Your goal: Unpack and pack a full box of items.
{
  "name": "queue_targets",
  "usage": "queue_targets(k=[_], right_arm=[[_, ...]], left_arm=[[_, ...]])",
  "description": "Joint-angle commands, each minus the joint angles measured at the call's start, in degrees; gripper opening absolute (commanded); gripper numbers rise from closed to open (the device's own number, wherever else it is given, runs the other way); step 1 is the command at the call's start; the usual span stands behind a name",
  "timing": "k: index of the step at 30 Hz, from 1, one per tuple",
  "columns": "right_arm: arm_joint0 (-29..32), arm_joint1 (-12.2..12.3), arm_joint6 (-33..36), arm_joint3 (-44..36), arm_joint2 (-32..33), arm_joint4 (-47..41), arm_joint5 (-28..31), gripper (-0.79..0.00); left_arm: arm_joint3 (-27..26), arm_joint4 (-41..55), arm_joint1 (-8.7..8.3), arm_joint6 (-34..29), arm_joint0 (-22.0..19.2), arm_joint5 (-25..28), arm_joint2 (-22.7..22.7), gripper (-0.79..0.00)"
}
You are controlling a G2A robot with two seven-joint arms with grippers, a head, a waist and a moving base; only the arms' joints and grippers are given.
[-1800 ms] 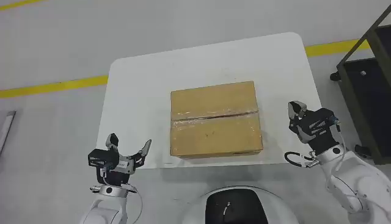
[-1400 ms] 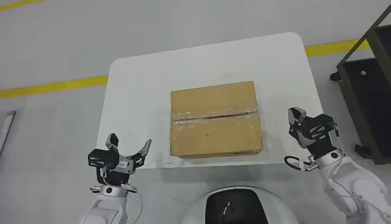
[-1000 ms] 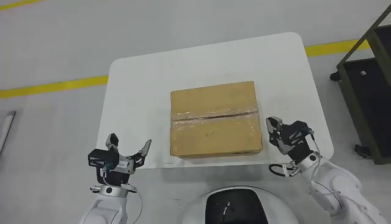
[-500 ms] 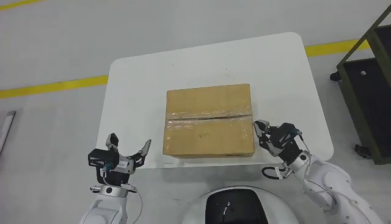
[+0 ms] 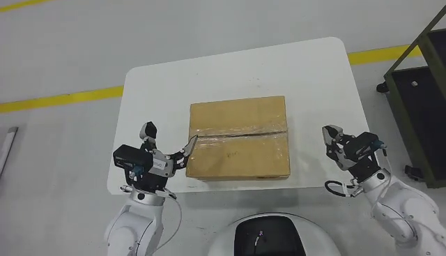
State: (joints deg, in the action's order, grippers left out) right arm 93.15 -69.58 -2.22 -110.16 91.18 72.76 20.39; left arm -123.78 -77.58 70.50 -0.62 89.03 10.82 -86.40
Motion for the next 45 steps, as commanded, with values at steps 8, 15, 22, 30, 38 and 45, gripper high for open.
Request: queue_targets(k=[8,15,22,30,38,45], right_arm=[[0.92,0.16,-0.75,0.47,0.33,0.06,0.53,-0.785],[0.75,0.19,-1.68,1.07,-0.08,-0.34,0.47,-0.785],[0.50,0.29,-1.76,1.58,-0.66,0.23,1.30,-0.785],[-0.29,0.38,-1.54,1.55,-0.77,0.31,0.93,-0.785],[0.36,0.50,-1.64,1.26,-0.41,0.68,0.41,-0.785],[0.94,0.60,-1.45,0.81,0.48,0.29,-0.35,-0.785]], left_arm=[[0.22,-1.33,0.24,-0.83,-2.96,1.83,5.48,0.000],[0.22,-1.33,0.24,-0.83,-2.96,1.83,5.48,0.000],[1.48,-1.14,0.24,-1.23,-5.25,5.23,7.62,0.000],[9.96,3.65,1.71,-7.77,-18.97,11.79,20.75,0.000],[16.41,7.11,3.24,-14.89,-25.02,10.23,28.48,0.000],[16.41,7.11,3.24,-14.89,-25.02,10.23,28.48,0.000]])
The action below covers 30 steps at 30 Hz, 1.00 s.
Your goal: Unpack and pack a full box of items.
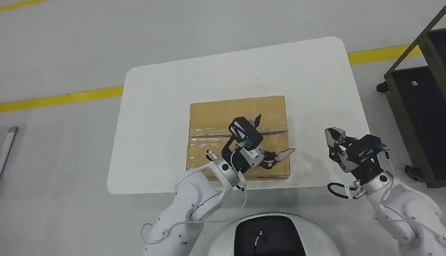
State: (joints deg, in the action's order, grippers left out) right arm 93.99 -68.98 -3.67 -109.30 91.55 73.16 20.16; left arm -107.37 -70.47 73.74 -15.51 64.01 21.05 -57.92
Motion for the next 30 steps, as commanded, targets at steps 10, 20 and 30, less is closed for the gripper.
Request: queue_targets(k=[10,20,30], right_arm=[[1.17,0.13,0.18,-0.50,0.17,0.59,-0.25,-0.785],[2.23,0.24,-0.23,-0.64,0.74,0.60,-0.54,-0.785],[2.95,0.32,-0.55,-0.84,1.27,0.51,-1.10,-0.785]], left_arm=[[0.46,0.91,0.50,-5.25,-1.21,-2.82,1.63,0.000],[5.33,-2.18,2.13,-12.18,-8.70,-3.33,7.42,0.000],[6.16,-5.73,2.45,-17.09,-9.63,-4.05,7.87,-0.062]])
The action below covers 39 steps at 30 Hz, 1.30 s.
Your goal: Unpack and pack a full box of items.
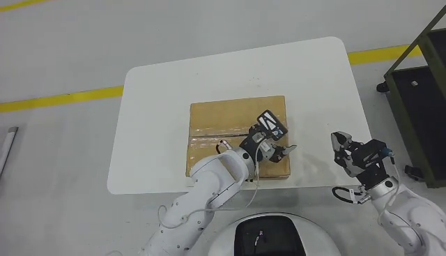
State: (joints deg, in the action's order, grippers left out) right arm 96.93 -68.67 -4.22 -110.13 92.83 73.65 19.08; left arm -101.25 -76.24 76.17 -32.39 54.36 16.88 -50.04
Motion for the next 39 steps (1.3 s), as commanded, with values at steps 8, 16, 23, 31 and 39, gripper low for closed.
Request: queue_targets(k=[8,16,23,31,39], right_arm=[[-0.02,0.03,0.03,-0.27,-0.23,0.06,-0.21,-0.785],[-0.10,0.11,0.01,-0.24,-0.12,0.34,-0.12,-0.785],[-0.10,0.15,0.16,-0.32,-0.09,0.24,-0.31,-0.785],[-0.12,0.19,0.21,-0.35,0.00,0.15,-0.38,-0.785],[-0.59,0.24,0.22,-0.55,0.01,-0.06,-0.29,-0.785]], left_arm=[[-0.12,-1.21,0.25,1.76,0.17,-0.52,-0.43,-0.326],[-0.05,-3.13,0.24,0.86,0.59,1.15,-0.52,-0.280],[0.31,-2.68,0.48,1.00,0.74,0.38,-0.97,-0.302],[0.24,-3.64,0.66,0.92,0.79,0.33,-1.25,-0.453],[-0.17,-4.10,0.76,0.65,1.16,0.01,-2.04,-0.785]])
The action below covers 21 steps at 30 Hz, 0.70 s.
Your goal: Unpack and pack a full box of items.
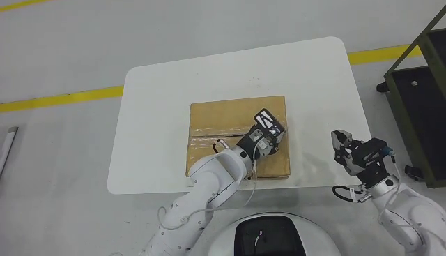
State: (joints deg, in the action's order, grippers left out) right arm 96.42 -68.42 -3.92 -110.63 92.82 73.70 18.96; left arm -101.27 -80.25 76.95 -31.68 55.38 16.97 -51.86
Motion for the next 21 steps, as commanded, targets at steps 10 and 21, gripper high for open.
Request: queue_targets(k=[10,21], right_arm=[[-1.36,-0.22,-3.03,-1.17,0.25,-8.43,1.72,-0.785],[-4.96,-0.23,-2.80,-3.82,-3.73,-11.39,8.12,-0.785]], left_arm=[[-4.27,-0.02,-0.66,-0.27,3.05,-0.86,-4.80,-0.785],[-13.04,-1.41,-2.42,-5.70,7.36,2.62,-14.26,-0.785]])
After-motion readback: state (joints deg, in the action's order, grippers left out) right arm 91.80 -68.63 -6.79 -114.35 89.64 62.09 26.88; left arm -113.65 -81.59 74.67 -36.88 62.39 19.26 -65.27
